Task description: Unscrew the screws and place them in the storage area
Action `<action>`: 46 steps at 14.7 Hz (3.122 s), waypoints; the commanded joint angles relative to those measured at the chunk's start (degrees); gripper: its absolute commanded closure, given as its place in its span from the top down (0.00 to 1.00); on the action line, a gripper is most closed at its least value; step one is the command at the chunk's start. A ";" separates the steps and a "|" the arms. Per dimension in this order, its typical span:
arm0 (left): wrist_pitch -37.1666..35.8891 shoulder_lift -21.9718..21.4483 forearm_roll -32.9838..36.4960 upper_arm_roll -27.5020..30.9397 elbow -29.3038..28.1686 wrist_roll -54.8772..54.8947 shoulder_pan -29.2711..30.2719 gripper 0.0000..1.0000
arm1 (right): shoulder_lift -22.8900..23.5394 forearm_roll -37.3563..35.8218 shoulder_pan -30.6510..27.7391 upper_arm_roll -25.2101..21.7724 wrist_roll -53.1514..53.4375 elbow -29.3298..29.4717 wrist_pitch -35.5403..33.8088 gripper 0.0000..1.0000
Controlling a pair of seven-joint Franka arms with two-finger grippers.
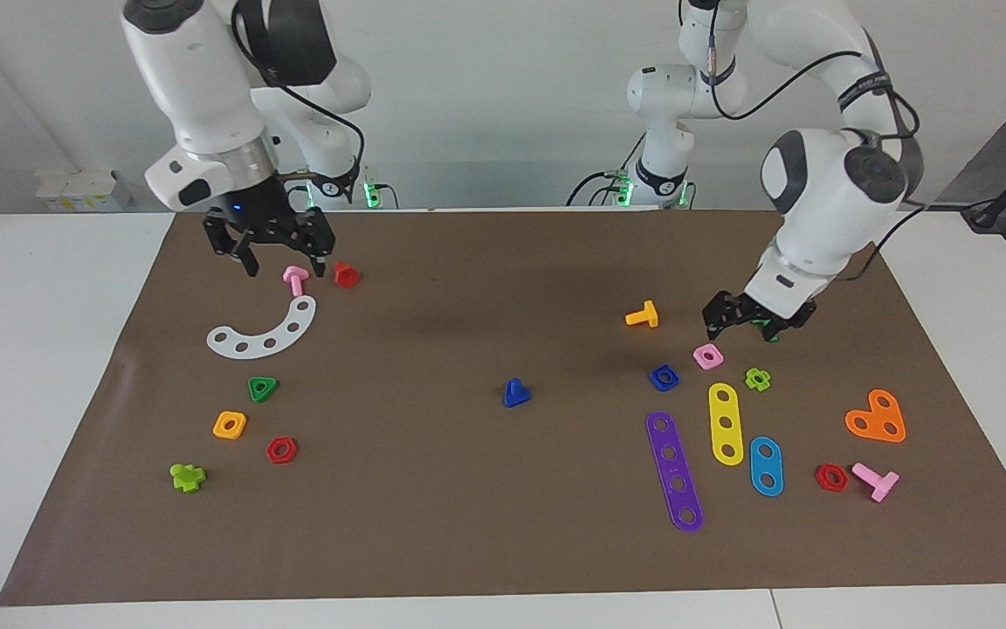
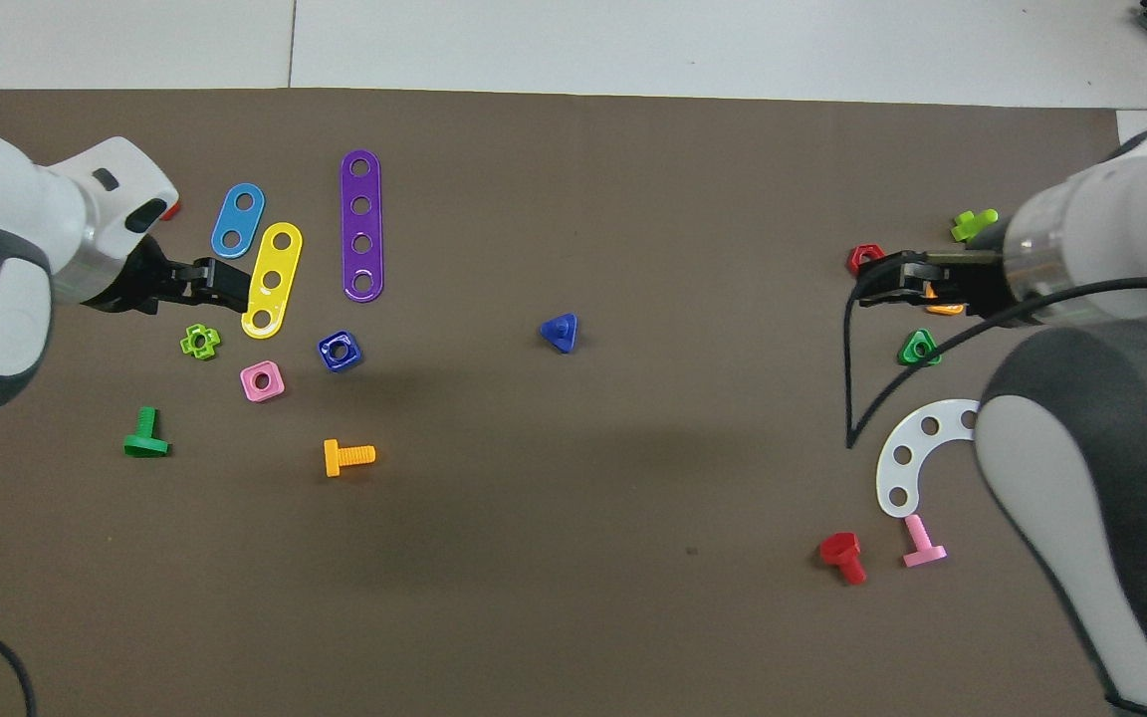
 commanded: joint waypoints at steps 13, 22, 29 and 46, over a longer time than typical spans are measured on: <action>-19.81 -7.79 6.08 -1.17 10.17 4.10 9.77 1.00 | 32.78 -0.99 20.45 0.06 17.50 13.22 24.52 0.99; -16.74 -7.79 4.24 -1.88 8.24 -1.18 3.71 1.00 | 31.02 -1.25 20.45 0.06 14.24 5.39 26.48 0.56; -13.66 -7.70 4.15 -1.88 4.72 -1.01 4.58 1.00 | 31.03 -1.34 20.53 -0.03 11.70 4.77 29.74 0.55; -14.27 -8.67 2.90 -1.44 2.35 -1.09 4.58 1.00 | 31.11 -3.45 20.27 -0.12 10.29 5.56 29.82 0.08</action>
